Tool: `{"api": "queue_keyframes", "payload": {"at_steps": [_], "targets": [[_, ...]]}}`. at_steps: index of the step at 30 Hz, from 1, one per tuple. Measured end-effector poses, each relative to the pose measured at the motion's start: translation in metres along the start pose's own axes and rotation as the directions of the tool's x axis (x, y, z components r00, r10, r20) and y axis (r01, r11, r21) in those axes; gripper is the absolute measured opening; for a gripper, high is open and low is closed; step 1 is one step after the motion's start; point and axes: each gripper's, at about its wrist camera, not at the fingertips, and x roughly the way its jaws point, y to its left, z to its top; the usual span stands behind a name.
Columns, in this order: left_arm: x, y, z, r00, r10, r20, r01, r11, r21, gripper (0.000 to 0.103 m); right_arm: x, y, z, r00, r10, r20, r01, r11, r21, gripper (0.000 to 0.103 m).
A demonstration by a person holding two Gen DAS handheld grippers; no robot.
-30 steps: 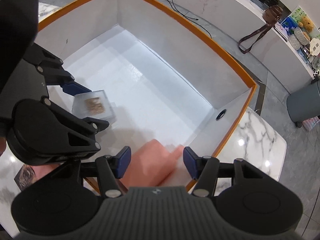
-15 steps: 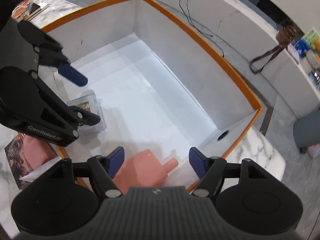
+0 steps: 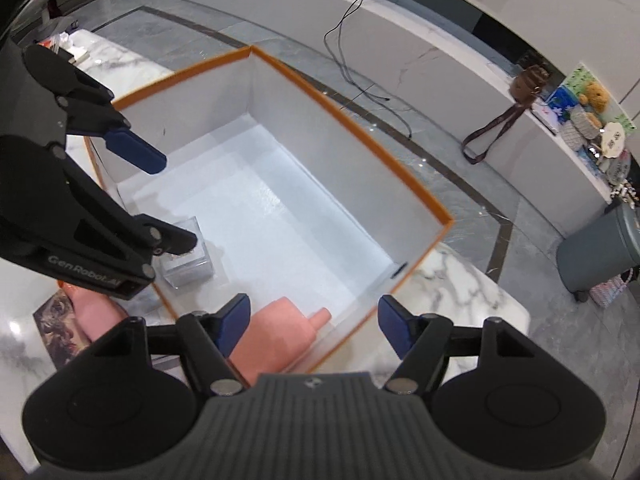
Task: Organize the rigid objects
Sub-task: 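Release the cube box with the left tool while the right tool releases the pink bottle, then grasp the picture card box with the left tool while the right tool grasps the white case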
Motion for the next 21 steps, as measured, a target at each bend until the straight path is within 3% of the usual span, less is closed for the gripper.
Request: {"api": "queue_keyframes", "payload": {"at_steps": [13, 21], "targets": [[-0.095, -0.042, -0.018, 0.992, 0.072, 0.1, -0.078, 0.996, 0.052, 0.086, -0.089, 0.012, -0.034, 0.996, -0.068, 0.061, 0.067, 0.997, 0.031, 0.079], [-0.116, -0.05, -0.048, 0.989, 0.092, 0.119, -0.097, 0.995, 0.036, 0.086, -0.116, 0.02, -0.064, 0.994, -0.068, 0.086, 0.061, 0.995, 0.081, 0.079]]}}
